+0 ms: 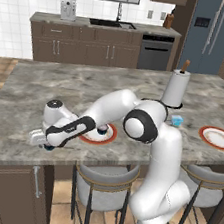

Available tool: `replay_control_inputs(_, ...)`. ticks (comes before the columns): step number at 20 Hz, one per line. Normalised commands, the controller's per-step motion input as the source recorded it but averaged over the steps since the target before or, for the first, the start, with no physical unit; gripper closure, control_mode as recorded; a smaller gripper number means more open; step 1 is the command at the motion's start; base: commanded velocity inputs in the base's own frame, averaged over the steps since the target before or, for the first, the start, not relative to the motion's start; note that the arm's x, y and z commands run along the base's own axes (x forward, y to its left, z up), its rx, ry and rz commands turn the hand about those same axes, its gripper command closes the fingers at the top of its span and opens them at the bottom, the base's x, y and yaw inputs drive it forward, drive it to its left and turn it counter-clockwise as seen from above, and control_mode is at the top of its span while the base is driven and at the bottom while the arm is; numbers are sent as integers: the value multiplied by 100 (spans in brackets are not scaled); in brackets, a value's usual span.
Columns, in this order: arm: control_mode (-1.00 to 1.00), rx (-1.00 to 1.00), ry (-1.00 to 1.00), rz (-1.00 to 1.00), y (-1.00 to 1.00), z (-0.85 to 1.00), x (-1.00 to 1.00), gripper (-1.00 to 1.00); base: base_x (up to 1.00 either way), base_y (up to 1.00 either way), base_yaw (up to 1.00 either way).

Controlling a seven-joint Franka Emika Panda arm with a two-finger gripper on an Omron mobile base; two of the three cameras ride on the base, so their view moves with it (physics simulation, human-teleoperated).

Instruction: Place two yogurt containers on each plate.

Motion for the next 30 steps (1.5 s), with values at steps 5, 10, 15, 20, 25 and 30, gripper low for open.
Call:
replay_control_inputs(5,-100,0,0,0,0,0,0,100,0,0,0)
replay_control_inputs(10,-100,0,0,0,0,1,0,100,0,0,0)
replay_control_inputs(15,-100,0,0,-1,-6,56,3,100,0,0,0)
replay_control_inputs(20,-100,0,0,-10,-53,79,42,100,0,0,0)
replay_control_inputs(25,-100,0,12,-19,-92,19,77,100,0,0,0)
replay_control_inputs(30,-100,0,12,-19,-75,-9,59,100,0,0,0)
